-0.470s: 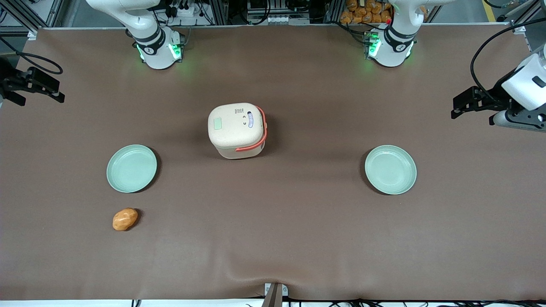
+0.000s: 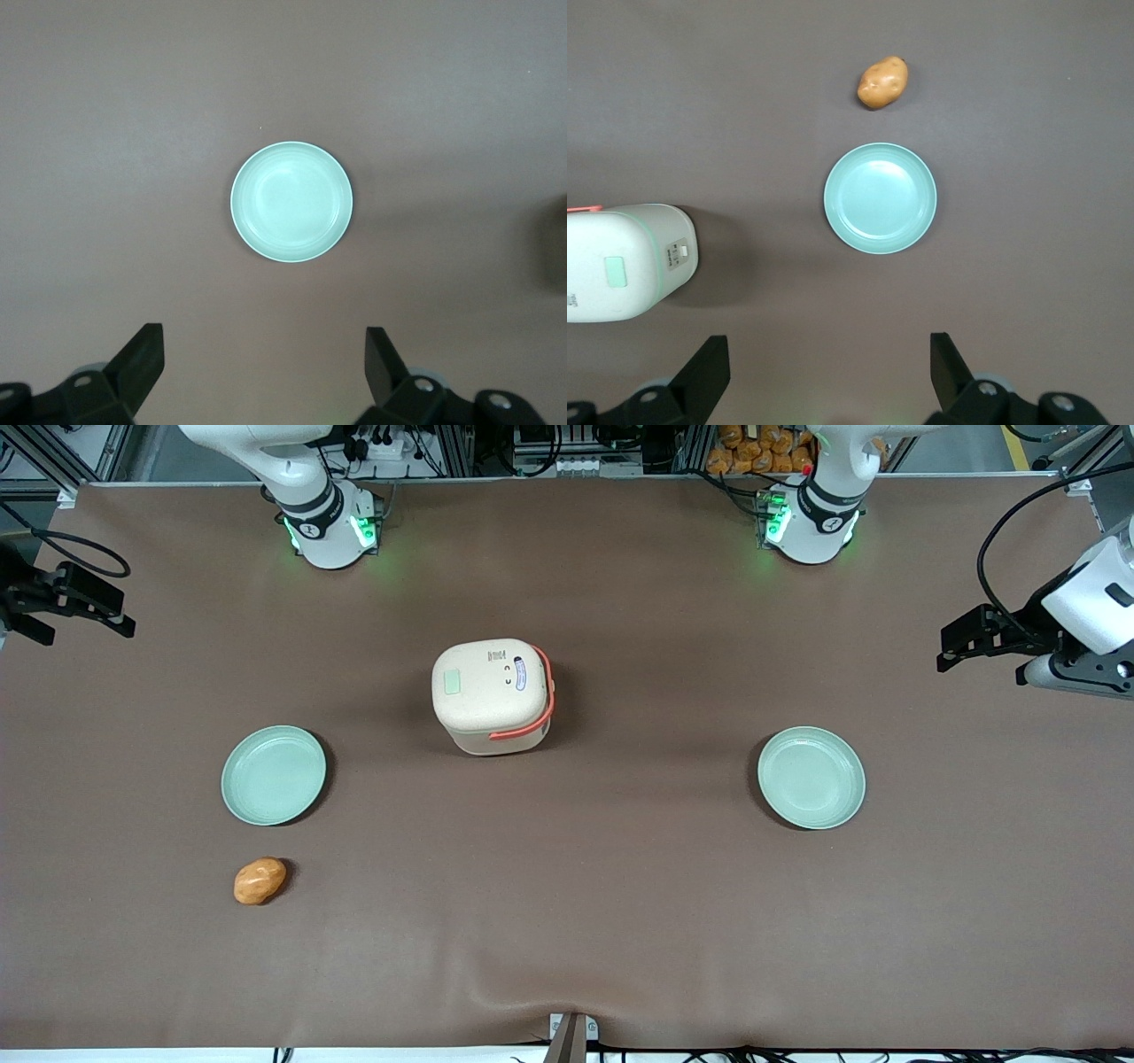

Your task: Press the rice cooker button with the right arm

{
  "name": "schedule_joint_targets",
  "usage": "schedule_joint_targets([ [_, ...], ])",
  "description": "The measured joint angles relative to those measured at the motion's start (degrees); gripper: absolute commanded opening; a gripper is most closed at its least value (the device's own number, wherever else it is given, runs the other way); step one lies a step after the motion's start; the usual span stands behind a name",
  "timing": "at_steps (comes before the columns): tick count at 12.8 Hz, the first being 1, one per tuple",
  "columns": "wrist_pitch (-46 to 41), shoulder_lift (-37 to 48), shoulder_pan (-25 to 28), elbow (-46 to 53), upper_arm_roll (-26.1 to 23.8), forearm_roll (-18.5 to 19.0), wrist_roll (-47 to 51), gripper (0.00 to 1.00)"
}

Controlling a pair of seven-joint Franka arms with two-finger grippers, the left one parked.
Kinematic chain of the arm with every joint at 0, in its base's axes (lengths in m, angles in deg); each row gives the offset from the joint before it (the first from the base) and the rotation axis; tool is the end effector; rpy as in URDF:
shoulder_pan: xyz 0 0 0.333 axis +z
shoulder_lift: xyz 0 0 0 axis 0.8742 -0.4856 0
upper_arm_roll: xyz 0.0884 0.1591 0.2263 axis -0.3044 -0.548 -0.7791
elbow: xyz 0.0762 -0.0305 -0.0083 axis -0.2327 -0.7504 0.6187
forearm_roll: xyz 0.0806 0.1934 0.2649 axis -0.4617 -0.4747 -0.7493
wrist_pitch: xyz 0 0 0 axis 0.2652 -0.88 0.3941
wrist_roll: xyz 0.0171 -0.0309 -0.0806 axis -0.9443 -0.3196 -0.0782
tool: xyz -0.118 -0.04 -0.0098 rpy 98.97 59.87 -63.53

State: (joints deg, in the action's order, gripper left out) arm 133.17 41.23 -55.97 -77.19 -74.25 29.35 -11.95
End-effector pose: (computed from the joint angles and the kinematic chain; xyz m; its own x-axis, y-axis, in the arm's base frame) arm 0.4739 -0.0062 0.6109 0.9970 0.0746 -0.0194 0.0733 -0.9953 -0.0634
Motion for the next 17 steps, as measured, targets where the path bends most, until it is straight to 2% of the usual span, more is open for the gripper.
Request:
schedule_joint_targets([
  [4,-0.10,0.00,0.62,-0.01,-1.58,-1.37,-0.09,1.00],
  [5,-0.10,-0.01,0.74,-0.04,-2.80,-1.44,0.46,0.89],
  [9,0.29,-0.46,2.50,-0.58,-5.97,-1.47,2.56,0.03],
  [10,0.35,-0.79,3.03,-0.66,-6.06,-1.47,2.71,0.00],
  [17,3.58,-4.20,6.81,-1.57,-10.61,-1.49,13.97,0.00],
])
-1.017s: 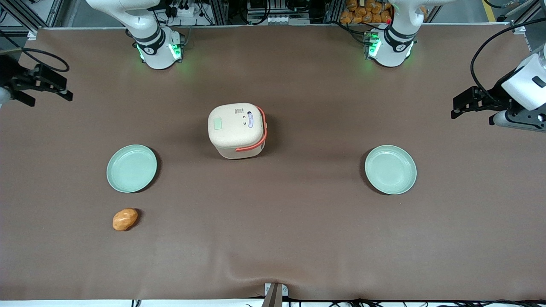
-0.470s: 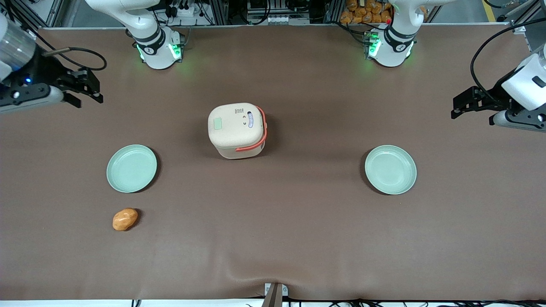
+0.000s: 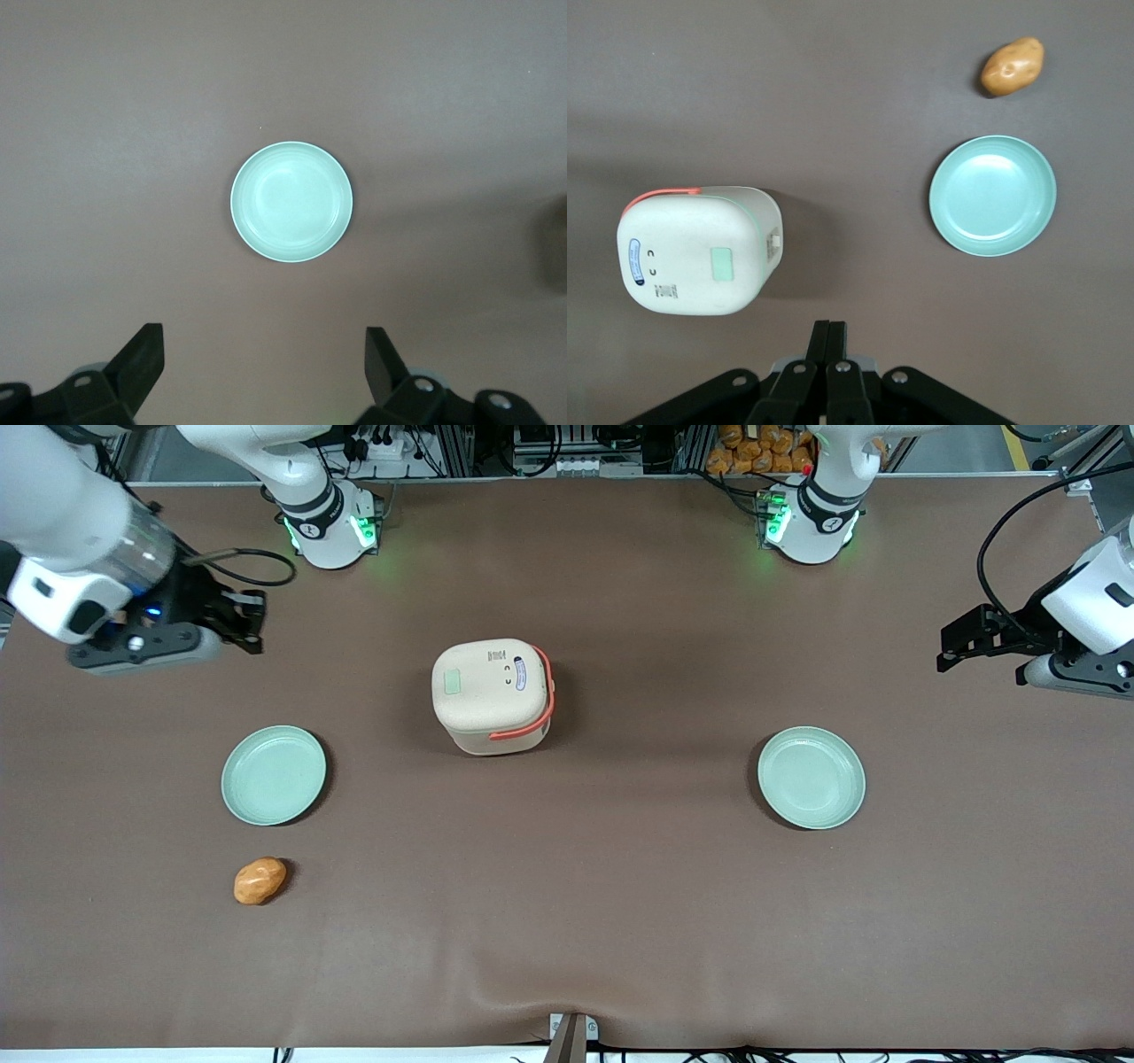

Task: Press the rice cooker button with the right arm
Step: 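Move the closed right gripper over the white rice cooker's green button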

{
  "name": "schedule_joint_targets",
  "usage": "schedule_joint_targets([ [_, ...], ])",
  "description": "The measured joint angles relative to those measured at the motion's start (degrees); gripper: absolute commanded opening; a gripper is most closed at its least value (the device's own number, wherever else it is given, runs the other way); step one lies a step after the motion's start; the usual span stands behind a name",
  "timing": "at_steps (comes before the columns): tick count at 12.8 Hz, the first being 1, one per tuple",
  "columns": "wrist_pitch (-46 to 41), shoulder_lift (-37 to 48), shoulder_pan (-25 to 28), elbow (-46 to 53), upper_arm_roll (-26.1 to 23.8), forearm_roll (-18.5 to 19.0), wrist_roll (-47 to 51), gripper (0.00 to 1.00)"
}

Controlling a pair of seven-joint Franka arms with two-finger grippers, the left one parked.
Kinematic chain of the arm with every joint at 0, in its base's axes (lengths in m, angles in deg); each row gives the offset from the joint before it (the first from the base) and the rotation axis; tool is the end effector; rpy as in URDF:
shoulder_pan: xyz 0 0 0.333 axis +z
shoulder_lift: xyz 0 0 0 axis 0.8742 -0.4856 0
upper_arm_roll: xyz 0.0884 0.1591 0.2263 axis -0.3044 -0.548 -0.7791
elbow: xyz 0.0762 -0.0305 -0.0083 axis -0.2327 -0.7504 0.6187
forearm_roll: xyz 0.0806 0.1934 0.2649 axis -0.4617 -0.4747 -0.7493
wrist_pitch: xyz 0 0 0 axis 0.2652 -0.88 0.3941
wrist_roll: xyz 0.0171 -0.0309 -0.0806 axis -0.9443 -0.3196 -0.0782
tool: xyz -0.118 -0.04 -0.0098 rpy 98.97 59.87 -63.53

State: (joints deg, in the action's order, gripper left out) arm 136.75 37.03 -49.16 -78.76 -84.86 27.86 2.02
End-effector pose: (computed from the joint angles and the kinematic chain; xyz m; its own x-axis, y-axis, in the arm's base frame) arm 0.4779 0.1467 0.5696 0.9884 0.1321 -0.0751 0.1266 -0.9891 -0.0746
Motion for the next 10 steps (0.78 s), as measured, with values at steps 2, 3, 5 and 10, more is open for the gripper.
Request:
schedule_joint_targets([
  [2,5.28,-0.86,0.31,-3.83,-2.50,0.01,1.93,0.00],
  [3,7.37,-1.14,0.42,-5.95,-3.64,0.02,2.85,0.00],
  [5,11.84,-1.47,0.62,-10.39,-6.38,0.04,5.76,0.00],
  [10,22.22,-1.60,1.32,-20.53,-12.23,0.29,9.94,0.00],
])
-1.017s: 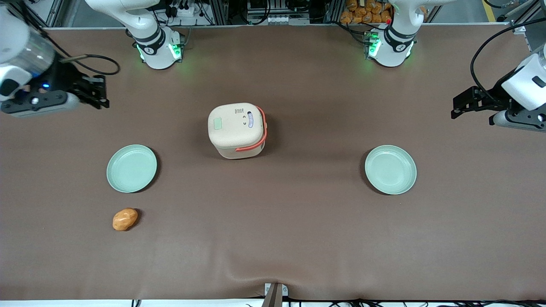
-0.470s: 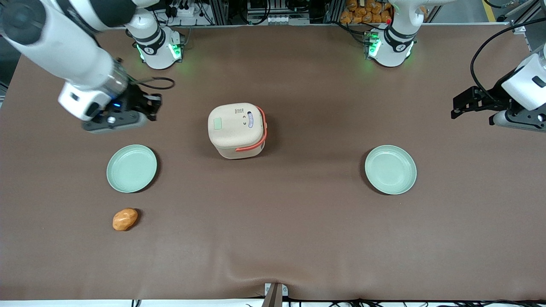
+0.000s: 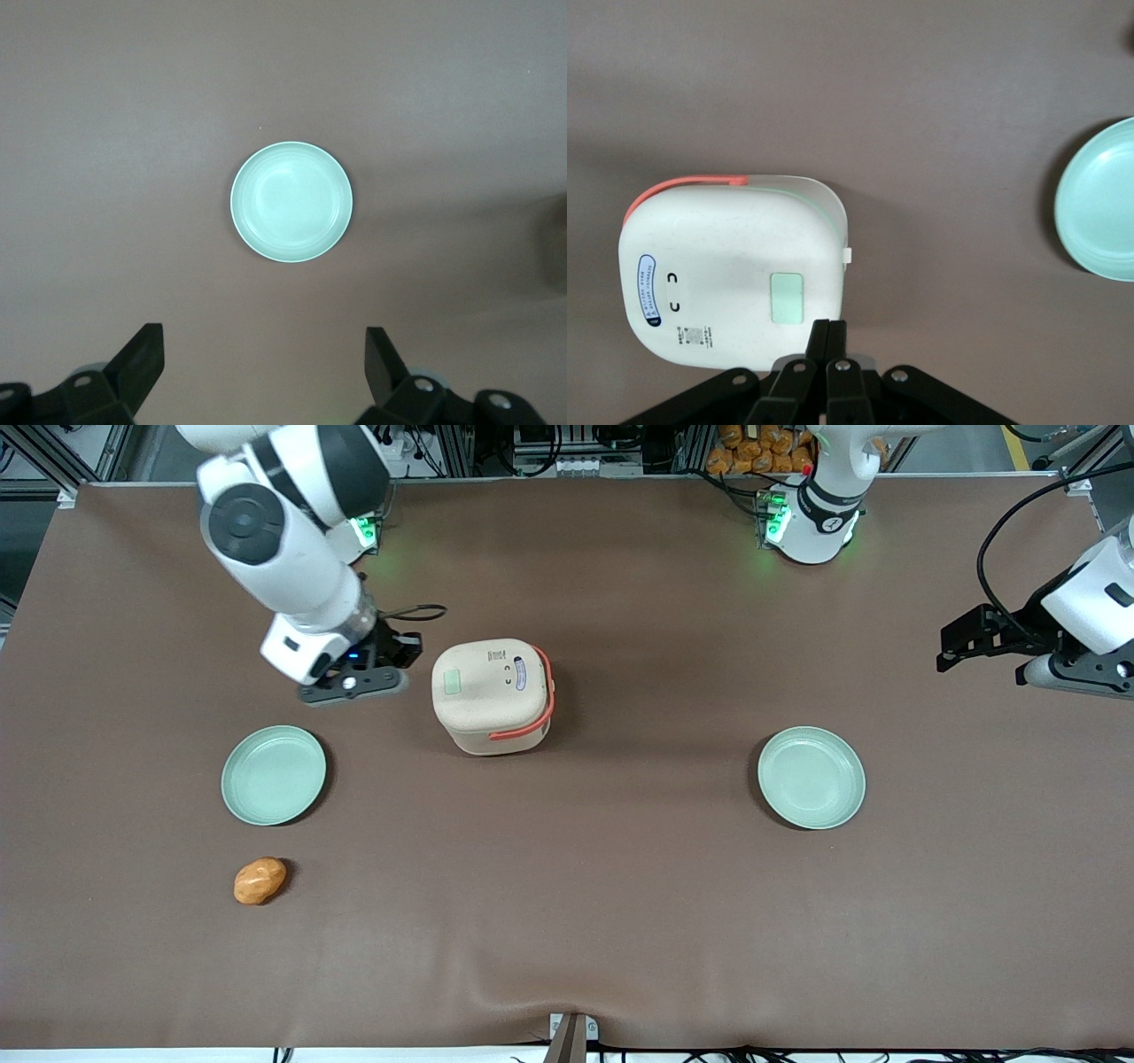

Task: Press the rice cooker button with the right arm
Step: 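Move the closed right gripper over the white rice cooker's green button, then lower the right gripper fingertips onto the green button and press down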

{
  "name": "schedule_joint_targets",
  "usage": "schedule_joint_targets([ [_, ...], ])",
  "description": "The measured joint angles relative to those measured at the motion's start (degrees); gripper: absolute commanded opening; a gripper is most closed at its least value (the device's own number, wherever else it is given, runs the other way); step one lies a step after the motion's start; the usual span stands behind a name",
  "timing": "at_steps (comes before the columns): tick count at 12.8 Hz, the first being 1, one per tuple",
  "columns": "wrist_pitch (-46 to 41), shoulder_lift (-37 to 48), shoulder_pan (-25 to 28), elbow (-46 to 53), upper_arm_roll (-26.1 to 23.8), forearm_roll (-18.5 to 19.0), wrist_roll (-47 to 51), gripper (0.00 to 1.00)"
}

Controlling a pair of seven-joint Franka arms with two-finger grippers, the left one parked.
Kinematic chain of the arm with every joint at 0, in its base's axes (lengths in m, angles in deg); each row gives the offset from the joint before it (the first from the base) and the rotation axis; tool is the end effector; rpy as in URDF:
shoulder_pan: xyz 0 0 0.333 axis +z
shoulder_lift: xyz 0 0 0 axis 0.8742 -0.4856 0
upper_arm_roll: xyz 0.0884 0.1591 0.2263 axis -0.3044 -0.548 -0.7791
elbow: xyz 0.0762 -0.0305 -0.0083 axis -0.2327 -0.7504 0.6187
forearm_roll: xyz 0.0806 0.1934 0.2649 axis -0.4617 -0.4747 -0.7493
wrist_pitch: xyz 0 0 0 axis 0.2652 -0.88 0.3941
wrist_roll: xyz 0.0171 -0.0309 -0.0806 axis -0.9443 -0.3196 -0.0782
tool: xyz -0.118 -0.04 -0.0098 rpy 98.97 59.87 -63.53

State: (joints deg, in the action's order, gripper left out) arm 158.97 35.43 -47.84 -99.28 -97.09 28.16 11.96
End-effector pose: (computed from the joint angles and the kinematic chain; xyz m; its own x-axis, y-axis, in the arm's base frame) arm 0.4446 0.2567 0.4387 0.9826 0.1651 -0.0854 0.1599 -0.9850 -0.0644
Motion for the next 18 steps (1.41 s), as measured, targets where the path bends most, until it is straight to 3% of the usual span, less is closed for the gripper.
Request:
schedule_joint_targets([
  [3,6.05,0.00,0.54,-4.43,-1.34,0.50,0.90,0.00],
  [6,8.46,-0.53,1.25,-6.14,-1.81,3.34,0.90,0.00],
  [10,12.67,-2.01,2.78,-8.14,-2.17,3.64,2.64,0.00],
  [18,14.32,-3.27,3.21,-9.90,-2.75,4.74,6.27,0.00],
])
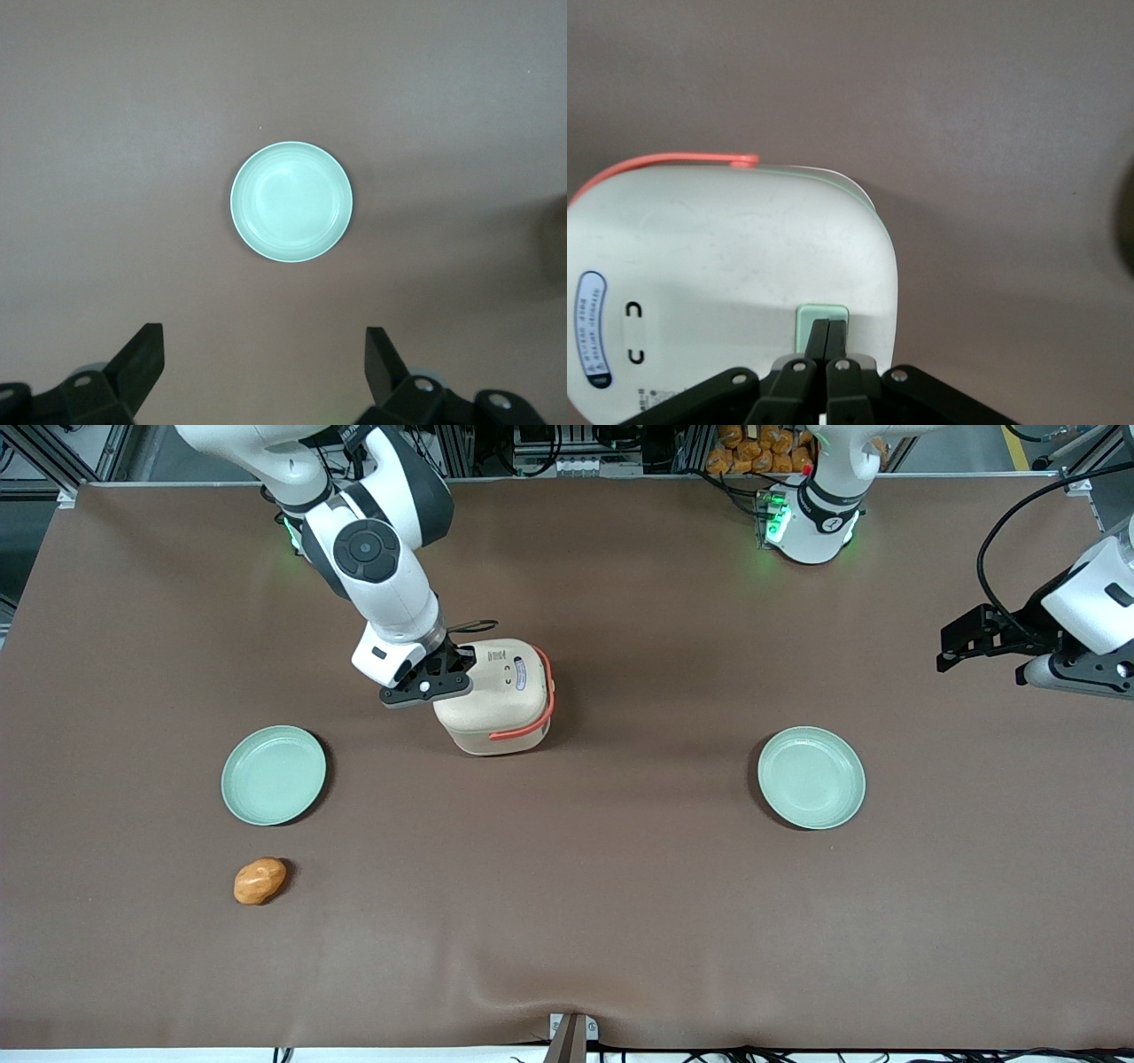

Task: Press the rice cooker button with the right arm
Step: 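Lower the right gripper fingertips onto the green button and press down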

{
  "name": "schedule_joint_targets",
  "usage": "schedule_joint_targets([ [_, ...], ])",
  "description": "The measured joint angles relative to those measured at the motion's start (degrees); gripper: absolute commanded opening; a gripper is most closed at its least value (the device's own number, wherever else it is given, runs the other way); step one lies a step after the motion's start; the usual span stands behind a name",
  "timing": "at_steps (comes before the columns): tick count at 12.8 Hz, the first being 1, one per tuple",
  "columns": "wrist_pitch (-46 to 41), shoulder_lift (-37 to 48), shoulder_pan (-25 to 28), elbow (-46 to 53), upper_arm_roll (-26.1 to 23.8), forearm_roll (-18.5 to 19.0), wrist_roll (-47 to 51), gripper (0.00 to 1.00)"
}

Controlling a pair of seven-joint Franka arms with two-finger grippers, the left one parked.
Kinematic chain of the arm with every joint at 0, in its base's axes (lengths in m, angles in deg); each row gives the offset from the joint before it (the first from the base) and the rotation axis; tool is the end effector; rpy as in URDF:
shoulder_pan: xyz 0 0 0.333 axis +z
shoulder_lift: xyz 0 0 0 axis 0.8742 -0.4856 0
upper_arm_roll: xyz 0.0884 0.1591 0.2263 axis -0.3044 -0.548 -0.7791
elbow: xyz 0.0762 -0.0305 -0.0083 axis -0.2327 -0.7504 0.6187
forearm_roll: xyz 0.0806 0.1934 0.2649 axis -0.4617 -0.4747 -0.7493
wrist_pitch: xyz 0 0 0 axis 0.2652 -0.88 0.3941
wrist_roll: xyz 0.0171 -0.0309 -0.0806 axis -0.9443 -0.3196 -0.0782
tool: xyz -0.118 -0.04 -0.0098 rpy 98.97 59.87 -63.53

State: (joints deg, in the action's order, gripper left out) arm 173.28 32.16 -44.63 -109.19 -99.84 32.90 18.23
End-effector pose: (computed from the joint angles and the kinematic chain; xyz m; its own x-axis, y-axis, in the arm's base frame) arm 0.4184 0.2945 0.3610 0.9813 0.1866 -0.0464 0.1860 -0.9824 -0.0159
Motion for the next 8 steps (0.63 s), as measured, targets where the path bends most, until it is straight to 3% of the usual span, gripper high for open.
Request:
schedule_joint_targets([
  [8,0.61,-0.01,0.01,-0.80,-0.77,0.07,3.47,0.00],
])
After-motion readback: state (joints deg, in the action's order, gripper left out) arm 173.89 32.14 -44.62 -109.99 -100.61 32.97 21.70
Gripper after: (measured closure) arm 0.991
